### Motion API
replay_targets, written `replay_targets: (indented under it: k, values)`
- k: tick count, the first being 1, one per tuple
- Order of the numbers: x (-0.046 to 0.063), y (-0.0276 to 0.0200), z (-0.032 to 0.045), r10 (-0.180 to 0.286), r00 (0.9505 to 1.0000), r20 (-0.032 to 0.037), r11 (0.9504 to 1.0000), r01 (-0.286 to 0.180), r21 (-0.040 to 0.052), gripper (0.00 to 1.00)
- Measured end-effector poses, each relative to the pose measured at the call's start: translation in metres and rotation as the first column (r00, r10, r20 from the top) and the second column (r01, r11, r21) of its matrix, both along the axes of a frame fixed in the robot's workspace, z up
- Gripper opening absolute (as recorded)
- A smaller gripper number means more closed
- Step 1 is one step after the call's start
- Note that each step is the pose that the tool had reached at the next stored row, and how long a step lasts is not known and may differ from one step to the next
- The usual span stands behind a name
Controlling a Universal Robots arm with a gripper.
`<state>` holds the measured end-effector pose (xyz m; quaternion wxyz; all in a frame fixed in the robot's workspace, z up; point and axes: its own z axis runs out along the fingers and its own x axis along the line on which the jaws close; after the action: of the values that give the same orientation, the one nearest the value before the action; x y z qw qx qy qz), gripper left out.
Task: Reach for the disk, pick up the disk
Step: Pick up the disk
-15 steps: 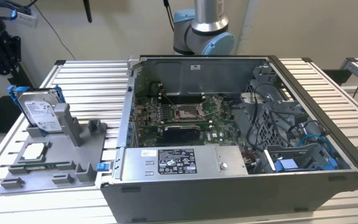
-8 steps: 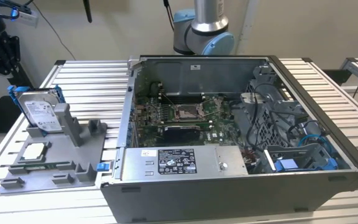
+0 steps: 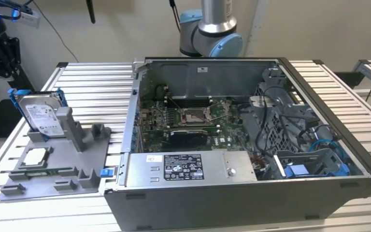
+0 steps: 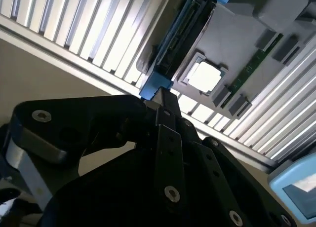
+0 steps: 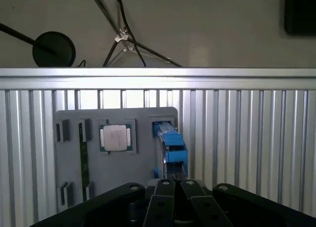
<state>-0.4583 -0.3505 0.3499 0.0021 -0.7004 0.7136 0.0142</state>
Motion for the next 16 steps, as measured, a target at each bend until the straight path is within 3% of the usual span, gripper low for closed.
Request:
replay_targets:
  k: [1, 2, 9, 16]
  values:
    - [0.000, 0.0000, -0.0001, 0.000, 1.0000, 0.0002, 1.0000, 0.000, 0.0001, 0.00]
    - [0.000, 0.0000, -0.0002, 0.000, 1.0000, 0.0002, 1.0000, 0.000, 0.0001, 1.00]
    - [0.000, 0.0000, -0.0022, 0.001, 1.0000, 0.0004, 1.0000, -0.001, 0.0013, 1.00]
    - [0.000, 0.0003, -0.0129, 0.009, 1.0000, 0.0006, 0.9999, -0.009, 0.0064, 1.00]
